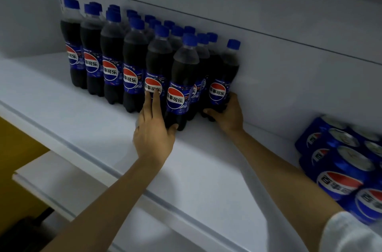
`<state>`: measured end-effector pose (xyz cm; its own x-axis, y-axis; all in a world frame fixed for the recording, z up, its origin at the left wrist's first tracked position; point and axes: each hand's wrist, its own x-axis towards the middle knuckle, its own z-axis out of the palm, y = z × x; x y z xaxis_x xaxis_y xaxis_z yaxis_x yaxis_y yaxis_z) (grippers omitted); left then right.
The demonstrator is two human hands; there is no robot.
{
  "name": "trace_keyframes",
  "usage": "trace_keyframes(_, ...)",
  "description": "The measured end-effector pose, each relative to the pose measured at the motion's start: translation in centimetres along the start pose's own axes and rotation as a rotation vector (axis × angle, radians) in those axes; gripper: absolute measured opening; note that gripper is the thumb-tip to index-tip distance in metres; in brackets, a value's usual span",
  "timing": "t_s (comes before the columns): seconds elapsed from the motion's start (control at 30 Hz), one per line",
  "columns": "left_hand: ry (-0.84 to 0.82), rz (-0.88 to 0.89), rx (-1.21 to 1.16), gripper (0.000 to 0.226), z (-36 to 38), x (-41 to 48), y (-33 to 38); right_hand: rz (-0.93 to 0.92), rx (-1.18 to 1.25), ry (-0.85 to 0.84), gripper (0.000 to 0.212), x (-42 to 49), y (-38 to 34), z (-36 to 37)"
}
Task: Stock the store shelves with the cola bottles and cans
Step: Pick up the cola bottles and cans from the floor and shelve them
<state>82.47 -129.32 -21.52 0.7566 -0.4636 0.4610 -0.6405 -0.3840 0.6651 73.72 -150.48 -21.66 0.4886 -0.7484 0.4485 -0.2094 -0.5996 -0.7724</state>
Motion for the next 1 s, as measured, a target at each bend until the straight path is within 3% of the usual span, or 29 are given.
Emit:
trace_keyframes(0.27,-0.004,0.005,-0.083,0.095,-0.3,0.0,-0.2,0.098,-0.044,0.034,0.074,0.7,-0.2,0.0)
trace_keyframes(0.43,-0.024,0.018,-0.241,0.095,-1.0,-0.1,0.0,0.172,-0.155,0.035,0.084,0.1,-1.7,0.2)
trace_keyframes(0.53,-0.062,-0.013,-0.38,0.093,-1.9,-0.7,0.2,0.269,-0.073,0.09,0.086,-2.8,-4.1,0.3)
trace_keyframes(0.63,-0.059,0.029,-0.382,0.083,-3.6,-2.2,0.0,0.302,0.066,0.072,0.064,-7.7,-8.5,-0.5)
trace_keyframes(0.8,-0.083,0.217,-0.51,0.071,-8.1,-5.6,-0.6,0.175,0.214,-0.006,0.057,-19.5,-15.7,-2.2)
trace_keyframes(0.9,-0.149,0.296,-0.601,0.063,-10.5,-9.4,-2.0,0.183,0.244,0.12,0.055,-27.3,-18.0,-2.1)
trace_keyframes(1.0,-0.271,0.309,-0.683,0.058,-11.6,-14.2,-3.7,0.345,0.318,0.305,0.054,-35.9,-18.1,-1.2)
